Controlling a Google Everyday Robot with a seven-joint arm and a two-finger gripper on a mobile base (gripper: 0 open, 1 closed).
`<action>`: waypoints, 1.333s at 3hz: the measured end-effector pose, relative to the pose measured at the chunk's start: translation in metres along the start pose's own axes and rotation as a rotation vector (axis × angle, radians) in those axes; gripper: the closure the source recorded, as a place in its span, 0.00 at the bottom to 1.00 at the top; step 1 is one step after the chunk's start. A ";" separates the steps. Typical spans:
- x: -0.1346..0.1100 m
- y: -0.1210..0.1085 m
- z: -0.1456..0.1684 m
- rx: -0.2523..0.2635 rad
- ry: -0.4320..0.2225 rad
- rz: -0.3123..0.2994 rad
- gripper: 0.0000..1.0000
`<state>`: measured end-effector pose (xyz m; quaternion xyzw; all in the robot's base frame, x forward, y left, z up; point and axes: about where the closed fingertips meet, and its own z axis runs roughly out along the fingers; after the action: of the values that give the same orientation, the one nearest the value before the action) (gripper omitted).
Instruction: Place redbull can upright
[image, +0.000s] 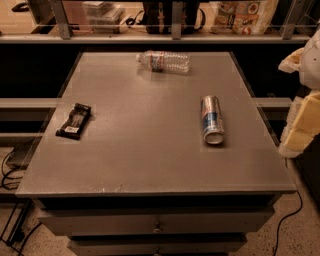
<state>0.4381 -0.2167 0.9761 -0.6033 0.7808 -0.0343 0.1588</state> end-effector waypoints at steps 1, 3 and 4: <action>0.000 0.000 0.000 0.000 0.000 0.000 0.00; 0.002 -0.015 0.017 -0.020 -0.015 0.142 0.00; -0.001 -0.024 0.041 -0.072 -0.031 0.331 0.00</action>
Offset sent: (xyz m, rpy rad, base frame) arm 0.0083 -0.0056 -0.0063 -0.0058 0.0205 -0.0535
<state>0.4726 -0.2169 0.9429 -0.4723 0.8676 0.0294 0.1527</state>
